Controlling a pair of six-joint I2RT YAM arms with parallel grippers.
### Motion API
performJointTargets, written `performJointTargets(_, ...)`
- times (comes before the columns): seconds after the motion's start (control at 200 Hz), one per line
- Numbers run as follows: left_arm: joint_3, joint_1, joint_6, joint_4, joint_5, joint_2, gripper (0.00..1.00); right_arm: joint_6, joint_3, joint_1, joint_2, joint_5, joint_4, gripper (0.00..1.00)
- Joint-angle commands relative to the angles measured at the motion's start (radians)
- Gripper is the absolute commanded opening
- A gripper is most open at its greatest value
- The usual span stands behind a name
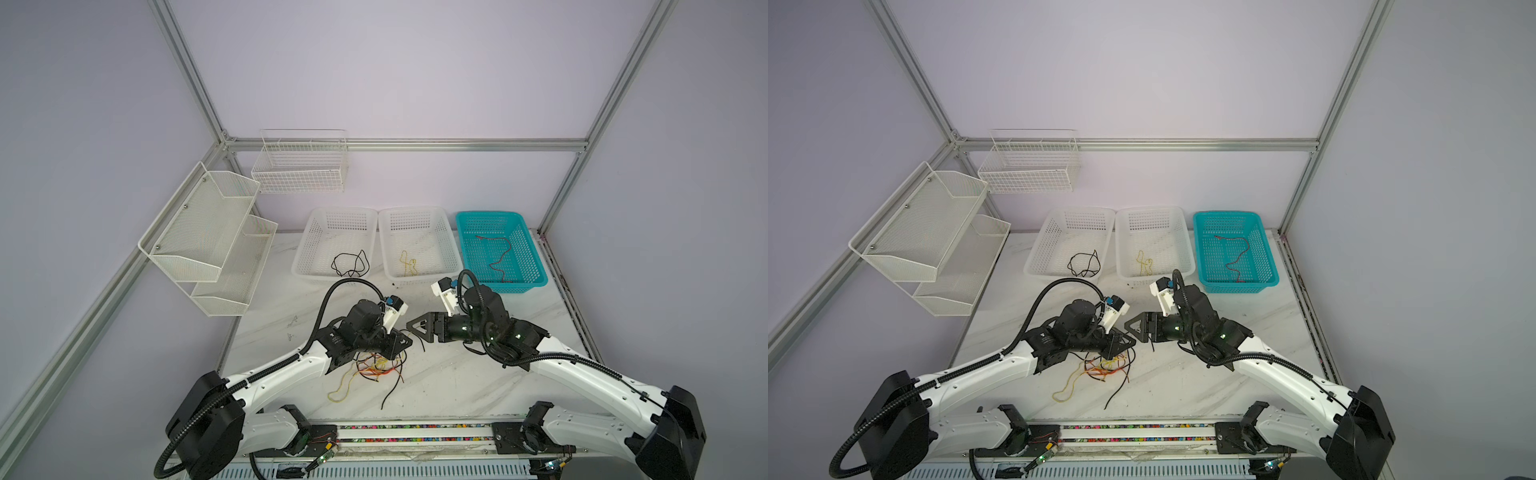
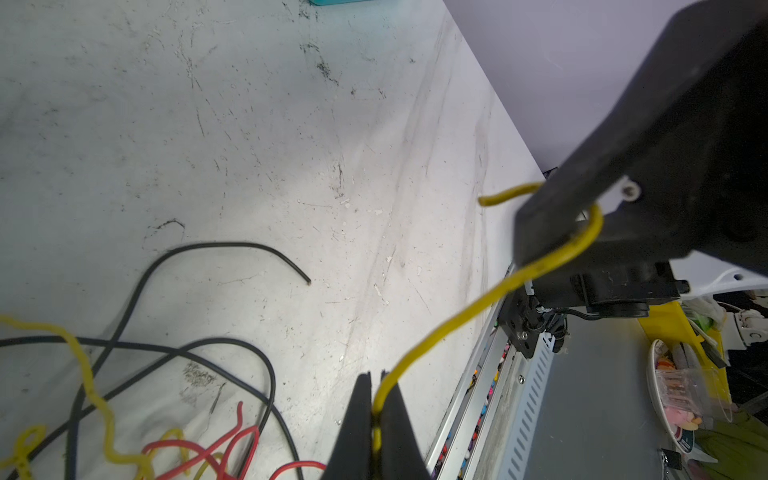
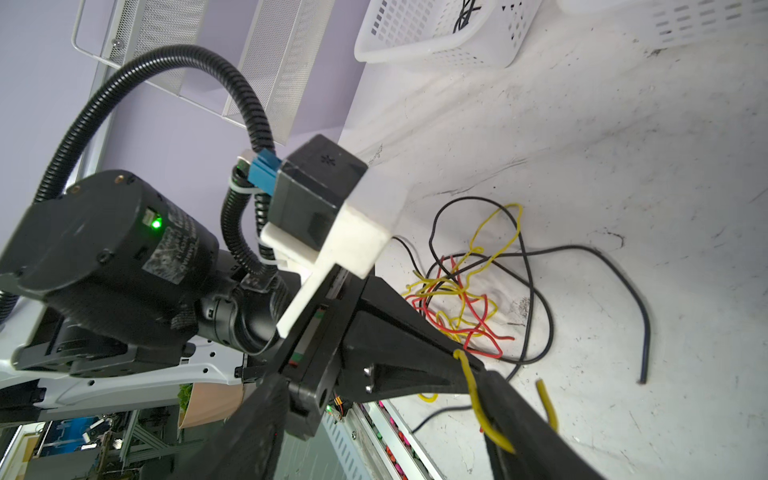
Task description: Untangle the cables
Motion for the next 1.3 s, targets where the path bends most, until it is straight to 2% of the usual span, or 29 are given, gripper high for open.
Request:
performJointTargets(0.0, 0.096, -0.007, -0.028, 0.068, 0.039, -0.053, 0.00, 0.024, -0.034, 0.000, 0.015, -0.021, 0.059, 0.77)
performJointTargets(0.225, 0.086, -0.024, -0.043, 0.139, 0.074, -0.091, 0.00, 0.048, -0.058, 0.000, 0.055, -0.075, 0.151, 0.82)
performJointTargets(0.31, 0.080, -0.025, -0.035, 0.141, 0.055, -0.112, 0.00, 0.043, -0.054, -0.001, 0.054, -0.052, 0.147, 0.84)
performJointTargets(0.37, 0.079, -0.025, -0.024, 0.122, 0.029, -0.132, 0.00, 0.072, -0.056, -0.020, 0.029, 0.009, 0.126, 0.84)
performJointTargets(0.45, 0.072, -0.026, -0.020, 0.109, -0.001, -0.164, 0.00, 0.088, -0.087, -0.083, -0.028, 0.021, 0.129, 0.87)
performJointTargets(0.635, 0.070, -0.023, -0.023, 0.092, -0.029, -0.234, 0.00, 0.092, -0.142, -0.267, -0.074, -0.086, 0.137, 0.89)
performJointTargets(0.77, 0.079, -0.023, -0.035, 0.081, -0.032, -0.259, 0.00, 0.068, -0.152, -0.317, -0.042, -0.154, 0.144, 0.89)
performJointTargets(0.845, 0.099, -0.022, -0.044, 0.069, -0.067, -0.269, 0.00, 0.030, -0.167, -0.317, -0.052, -0.161, 0.162, 0.88)
performJointTargets(0.95, 0.134, -0.019, -0.077, 0.072, -0.155, -0.280, 0.00, -0.020, -0.203, -0.317, -0.114, -0.077, 0.152, 0.82)
performJointTargets(1.015, 0.152, -0.017, -0.103, 0.083, -0.222, -0.286, 0.00, -0.025, -0.254, -0.316, -0.166, -0.092, 0.209, 0.77)
performJointTargets(1.115, 0.167, -0.012, -0.147, 0.142, -0.269, -0.298, 0.00, -0.018, -0.326, -0.296, -0.231, -0.108, 0.298, 0.70)
performJointTargets(1.215, 0.180, -0.012, -0.189, 0.197, -0.284, -0.300, 0.00, -0.004, -0.380, -0.229, -0.255, -0.093, 0.393, 0.69)
performJointTargets(1.295, 0.185, -0.011, -0.219, 0.230, -0.286, -0.298, 0.00, -0.025, -0.384, -0.120, -0.239, -0.021, 0.428, 0.68)
